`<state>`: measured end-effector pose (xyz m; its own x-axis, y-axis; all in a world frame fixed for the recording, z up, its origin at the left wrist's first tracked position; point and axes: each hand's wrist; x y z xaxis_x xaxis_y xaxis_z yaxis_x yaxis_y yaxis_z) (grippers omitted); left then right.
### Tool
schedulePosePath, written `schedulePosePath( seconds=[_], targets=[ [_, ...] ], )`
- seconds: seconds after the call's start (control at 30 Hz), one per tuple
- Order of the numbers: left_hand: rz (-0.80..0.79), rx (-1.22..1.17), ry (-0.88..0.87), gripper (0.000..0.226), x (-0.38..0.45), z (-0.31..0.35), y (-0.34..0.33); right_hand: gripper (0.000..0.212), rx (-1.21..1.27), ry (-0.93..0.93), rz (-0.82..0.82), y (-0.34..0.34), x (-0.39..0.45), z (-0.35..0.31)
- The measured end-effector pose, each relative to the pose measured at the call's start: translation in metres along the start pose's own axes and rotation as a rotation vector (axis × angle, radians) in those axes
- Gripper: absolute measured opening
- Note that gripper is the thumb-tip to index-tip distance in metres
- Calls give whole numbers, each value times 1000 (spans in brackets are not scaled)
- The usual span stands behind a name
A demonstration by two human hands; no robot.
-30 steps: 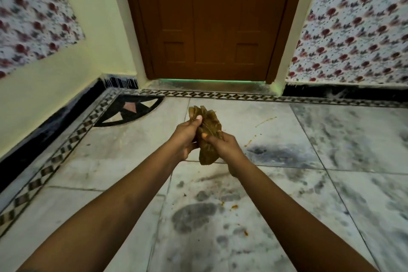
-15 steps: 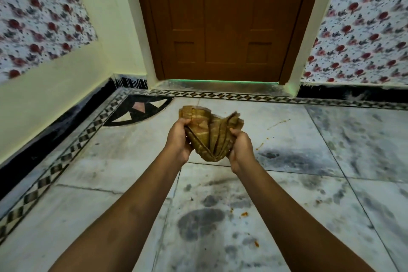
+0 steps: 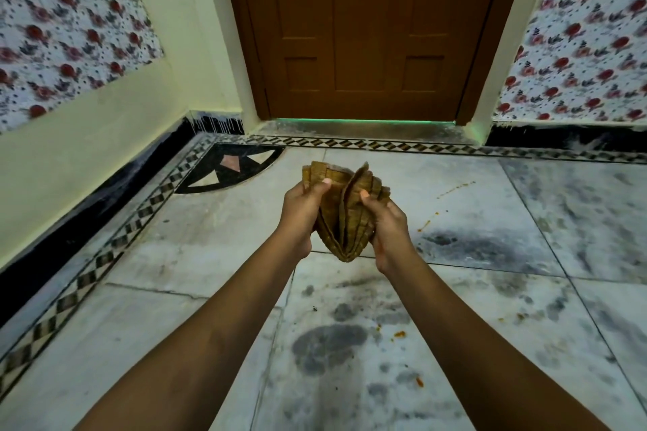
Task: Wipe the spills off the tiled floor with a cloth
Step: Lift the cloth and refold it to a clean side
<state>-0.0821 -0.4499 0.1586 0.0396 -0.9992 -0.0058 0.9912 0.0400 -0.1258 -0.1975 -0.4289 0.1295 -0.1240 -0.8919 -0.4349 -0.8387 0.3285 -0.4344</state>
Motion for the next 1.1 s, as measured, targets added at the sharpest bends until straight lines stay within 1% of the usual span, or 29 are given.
schedulePosePath(
  seconds=[0.03,0.1,0.17,0.23,0.3,0.37,0.43,0.5,0.57,0.63,0.7,0.77,0.8,0.87,0.93,0.97,1.0,1.03,1.07,1.1],
  targets=[
    [-25,23,-30,7,0,0,-1,9,-54,29,-18,-1,-1,0],
    [-30,51,-71,9,-1,1,-2,7,-145,85,-40,-2,-4,-1],
    [14,96,-92,14,0,1,-2,8,-200,131,-66,-3,-5,0],
    [75,142,-92,14,3,0,0,8,-206,139,-88,-2,-5,1],
    [154,120,-33,9,7,0,4,7,-153,85,-70,1,-3,3],
    [236,35,22,4,11,2,11,12,-32,7,0,4,2,2],
    [297,-81,45,6,13,5,19,22,105,-57,99,10,8,-2],
    [324,-204,45,10,15,10,26,24,194,-102,175,18,12,-5],
    [301,-301,20,10,16,16,32,20,184,-163,239,27,16,-4],
    [232,-367,-14,6,18,24,35,26,115,-295,250,35,16,4],
    [145,-389,-48,2,18,32,34,36,-62,-432,240,39,13,13],
    [57,-365,-59,3,18,38,33,42,-286,-467,227,36,11,20],
    [9,-351,-51,5,18,40,32,48,-355,-432,207,34,10,21],
    [-86,-306,-18,8,15,42,31,72,-399,-292,119,30,10,18],
    [-172,-259,4,12,13,42,32,97,-414,-144,-30,25,9,12],
    [-211,-241,8,13,12,43,34,105,-423,-90,-106,23,8,9],
    [-241,-229,12,14,11,45,36,110,-425,-53,-181,21,8,7],
    [-262,-226,20,15,11,47,39,109,-421,-34,-257,21,8,7],
    [-273,-226,32,17,11,49,41,102,-413,-39,-335,21,8,7],
    [-277,-225,50,19,11,51,43,86,-396,-69,-407,21,9,8]
  ],
)
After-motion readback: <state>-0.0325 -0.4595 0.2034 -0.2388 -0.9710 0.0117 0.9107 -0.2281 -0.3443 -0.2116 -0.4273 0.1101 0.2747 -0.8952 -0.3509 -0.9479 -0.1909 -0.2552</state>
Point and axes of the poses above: each hand's wrist, its own x-axis towards the middle knuckle, its own y-axis out of the back of the hand, z = x × y, and after that the axes turned 12 degrees about -y, right-handed
